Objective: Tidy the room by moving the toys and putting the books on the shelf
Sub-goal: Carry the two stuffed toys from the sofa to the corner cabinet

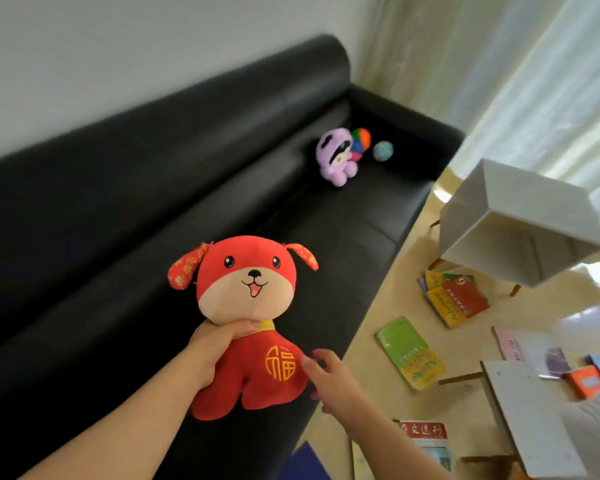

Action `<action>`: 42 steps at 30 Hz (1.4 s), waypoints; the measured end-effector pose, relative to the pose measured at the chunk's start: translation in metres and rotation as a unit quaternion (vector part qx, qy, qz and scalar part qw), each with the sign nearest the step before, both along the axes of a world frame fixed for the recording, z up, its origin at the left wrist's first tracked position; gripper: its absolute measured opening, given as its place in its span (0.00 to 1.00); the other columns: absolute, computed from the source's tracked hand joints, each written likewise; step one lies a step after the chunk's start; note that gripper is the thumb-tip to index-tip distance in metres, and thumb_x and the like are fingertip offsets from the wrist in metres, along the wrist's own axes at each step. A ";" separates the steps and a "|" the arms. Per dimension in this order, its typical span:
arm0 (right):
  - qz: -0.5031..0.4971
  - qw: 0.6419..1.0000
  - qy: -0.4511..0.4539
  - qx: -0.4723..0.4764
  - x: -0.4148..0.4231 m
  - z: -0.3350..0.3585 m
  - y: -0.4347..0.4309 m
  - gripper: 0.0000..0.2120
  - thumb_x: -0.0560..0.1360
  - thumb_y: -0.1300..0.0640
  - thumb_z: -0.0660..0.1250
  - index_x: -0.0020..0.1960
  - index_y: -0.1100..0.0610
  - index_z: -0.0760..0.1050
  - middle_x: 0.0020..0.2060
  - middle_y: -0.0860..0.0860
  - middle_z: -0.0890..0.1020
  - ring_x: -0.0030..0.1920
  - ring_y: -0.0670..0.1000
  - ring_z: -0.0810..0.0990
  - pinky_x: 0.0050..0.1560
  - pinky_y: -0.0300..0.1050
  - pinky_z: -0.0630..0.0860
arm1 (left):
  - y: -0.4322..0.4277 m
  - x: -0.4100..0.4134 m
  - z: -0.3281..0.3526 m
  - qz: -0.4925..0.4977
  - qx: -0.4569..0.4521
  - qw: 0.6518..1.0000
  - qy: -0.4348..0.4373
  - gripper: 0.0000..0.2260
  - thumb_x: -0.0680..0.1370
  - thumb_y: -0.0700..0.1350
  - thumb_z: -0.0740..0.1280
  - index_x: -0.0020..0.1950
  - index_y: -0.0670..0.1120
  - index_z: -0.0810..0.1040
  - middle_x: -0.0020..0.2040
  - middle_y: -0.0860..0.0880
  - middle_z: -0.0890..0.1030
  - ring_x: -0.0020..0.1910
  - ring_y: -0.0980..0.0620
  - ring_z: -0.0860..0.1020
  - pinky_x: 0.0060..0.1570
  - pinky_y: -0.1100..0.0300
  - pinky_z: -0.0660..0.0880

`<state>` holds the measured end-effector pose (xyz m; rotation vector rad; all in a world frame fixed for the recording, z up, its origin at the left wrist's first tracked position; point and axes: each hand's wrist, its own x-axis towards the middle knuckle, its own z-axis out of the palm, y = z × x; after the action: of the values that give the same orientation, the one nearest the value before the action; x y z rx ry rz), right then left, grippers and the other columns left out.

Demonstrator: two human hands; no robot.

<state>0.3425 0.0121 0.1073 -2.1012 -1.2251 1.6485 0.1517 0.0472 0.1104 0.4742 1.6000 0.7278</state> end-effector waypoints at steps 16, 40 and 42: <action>-0.082 0.990 -0.081 0.078 0.222 0.080 -0.037 0.20 0.78 0.49 0.60 0.67 0.54 0.67 0.48 0.49 0.74 0.44 0.47 0.74 0.33 0.33 0.66 | 0.006 0.191 0.087 -0.021 0.155 0.985 0.068 0.32 0.61 0.48 0.80 0.62 0.44 0.74 0.52 0.44 0.81 0.51 0.44 0.79 0.55 0.47 0.76; 0.010 0.994 -0.058 0.096 0.237 0.083 0.387 0.15 0.77 0.50 0.61 0.62 0.54 0.69 0.46 0.50 0.75 0.43 0.47 0.75 0.43 0.40 0.72 | 0.362 0.186 0.081 0.086 0.129 0.967 0.202 0.33 0.65 0.47 0.78 0.65 0.42 0.68 0.58 0.42 0.77 0.58 0.41 0.75 0.55 0.50 0.71; 0.020 0.995 -0.051 0.087 0.234 0.077 0.426 0.14 0.77 0.50 0.61 0.60 0.54 0.69 0.42 0.49 0.74 0.39 0.47 0.73 0.37 0.38 0.69 | 0.386 0.177 0.080 0.092 0.120 0.962 0.227 0.34 0.64 0.48 0.78 0.64 0.41 0.68 0.58 0.42 0.77 0.58 0.41 0.75 0.53 0.51 0.71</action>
<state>0.5767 0.4379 0.1840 -2.0892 -1.3948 1.4084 0.3290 0.4333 0.1902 0.7136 2.0131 1.0129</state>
